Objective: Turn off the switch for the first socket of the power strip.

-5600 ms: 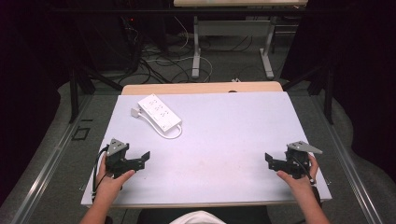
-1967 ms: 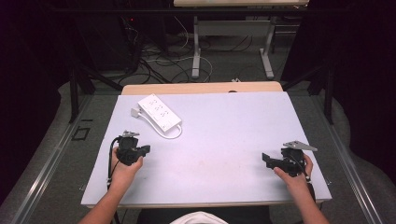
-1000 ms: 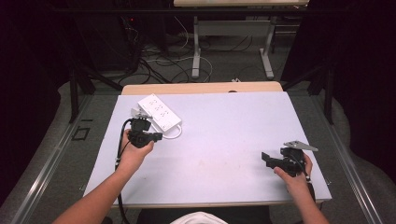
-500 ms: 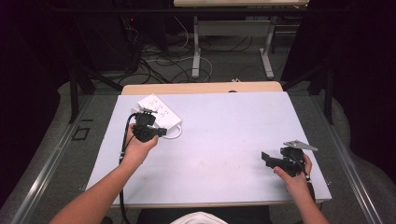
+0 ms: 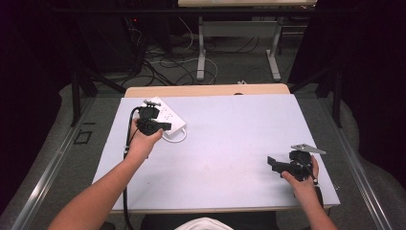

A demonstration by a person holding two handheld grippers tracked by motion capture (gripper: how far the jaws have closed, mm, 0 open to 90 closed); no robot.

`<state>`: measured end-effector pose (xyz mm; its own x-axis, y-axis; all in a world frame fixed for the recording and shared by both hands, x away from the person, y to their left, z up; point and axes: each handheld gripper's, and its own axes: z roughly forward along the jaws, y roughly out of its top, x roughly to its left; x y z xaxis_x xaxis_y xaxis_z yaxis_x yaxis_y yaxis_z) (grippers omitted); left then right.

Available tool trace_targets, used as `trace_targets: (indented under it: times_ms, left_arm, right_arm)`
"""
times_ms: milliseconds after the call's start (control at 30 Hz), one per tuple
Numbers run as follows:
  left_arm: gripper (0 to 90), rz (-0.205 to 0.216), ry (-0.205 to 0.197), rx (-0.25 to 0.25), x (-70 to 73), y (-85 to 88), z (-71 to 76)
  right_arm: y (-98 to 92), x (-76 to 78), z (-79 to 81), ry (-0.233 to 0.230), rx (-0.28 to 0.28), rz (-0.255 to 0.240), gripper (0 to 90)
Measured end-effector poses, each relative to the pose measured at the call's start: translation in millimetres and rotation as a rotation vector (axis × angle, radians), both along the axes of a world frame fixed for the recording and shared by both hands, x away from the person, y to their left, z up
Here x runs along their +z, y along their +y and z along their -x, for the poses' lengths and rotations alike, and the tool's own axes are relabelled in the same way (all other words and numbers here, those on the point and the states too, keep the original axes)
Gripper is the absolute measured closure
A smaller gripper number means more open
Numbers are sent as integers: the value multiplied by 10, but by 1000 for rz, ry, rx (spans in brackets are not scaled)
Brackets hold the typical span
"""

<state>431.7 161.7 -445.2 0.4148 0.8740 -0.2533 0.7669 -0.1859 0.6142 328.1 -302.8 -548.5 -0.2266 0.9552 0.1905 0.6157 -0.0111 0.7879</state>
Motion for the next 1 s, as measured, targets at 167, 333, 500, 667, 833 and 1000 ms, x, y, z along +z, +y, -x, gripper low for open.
trace_targets:
  times_ms: [167, 333, 500, 667, 833, 1000]
  left_arm:
    - [900, -7, -10, 2, 40, 0, -67]
    - [900, -16, -18, 5, 78, 8, -153]
    - [900, -7, -18, 21, 97, -1, -236]
    - [900, -7, -19, 32, 92, -12, -308]
    - [900, -16, -6, 46, 86, -5, -389]
    - [900, -13, -7, 73, 60, 5, -489]
  right_arm:
    - [14, -8, -6, 9, 4, -1, 0]
    - [23, -21, -14, 12, 14, 26, 0]
    - [41, -25, -13, 20, 18, 46, 0]
    - [53, -20, -13, 23, 17, 57, 0]
    - [57, -26, -18, 24, 21, 62, 0]
    - [59, -27, -21, 23, 19, 62, 0]
